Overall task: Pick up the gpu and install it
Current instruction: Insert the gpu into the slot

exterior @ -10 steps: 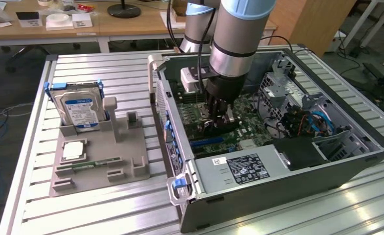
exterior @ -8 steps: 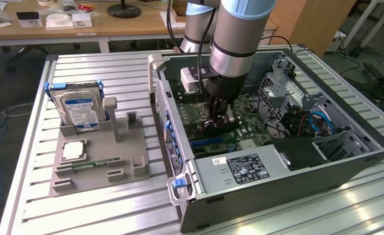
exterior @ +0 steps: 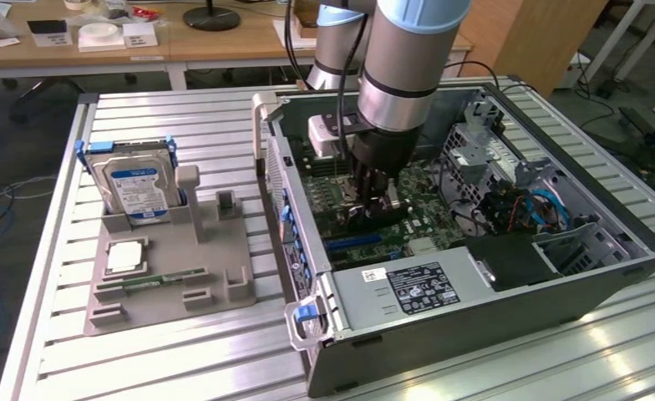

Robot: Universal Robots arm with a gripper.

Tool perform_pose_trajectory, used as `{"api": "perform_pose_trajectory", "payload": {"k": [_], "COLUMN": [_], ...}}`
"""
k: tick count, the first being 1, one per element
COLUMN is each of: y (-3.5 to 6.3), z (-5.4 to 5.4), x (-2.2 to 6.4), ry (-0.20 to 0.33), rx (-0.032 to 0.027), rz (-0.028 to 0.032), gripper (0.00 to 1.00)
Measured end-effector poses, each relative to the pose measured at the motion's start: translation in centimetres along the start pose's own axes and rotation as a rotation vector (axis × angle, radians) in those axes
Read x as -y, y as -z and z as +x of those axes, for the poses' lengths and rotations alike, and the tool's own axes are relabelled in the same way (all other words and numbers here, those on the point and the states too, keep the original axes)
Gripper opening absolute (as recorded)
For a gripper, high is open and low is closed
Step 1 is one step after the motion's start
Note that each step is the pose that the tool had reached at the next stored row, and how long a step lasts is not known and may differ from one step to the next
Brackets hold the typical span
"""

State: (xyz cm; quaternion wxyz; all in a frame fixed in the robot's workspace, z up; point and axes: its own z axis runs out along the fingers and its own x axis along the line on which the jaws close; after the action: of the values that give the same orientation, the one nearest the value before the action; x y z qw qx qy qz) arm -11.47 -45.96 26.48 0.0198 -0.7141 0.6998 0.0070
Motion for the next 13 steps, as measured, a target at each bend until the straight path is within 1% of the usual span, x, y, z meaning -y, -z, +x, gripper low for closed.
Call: {"api": "perform_pose_trajectory", "payload": {"k": [8,13], "y": [0.00,-0.01], "z": [0.01,0.01], "x": [0.41,0.46], "ry": [0.000,-0.001], "rx": [-0.0002,-0.0001], "rz": [-0.0003,0.0000], "gripper": [0.27,0.27]}}
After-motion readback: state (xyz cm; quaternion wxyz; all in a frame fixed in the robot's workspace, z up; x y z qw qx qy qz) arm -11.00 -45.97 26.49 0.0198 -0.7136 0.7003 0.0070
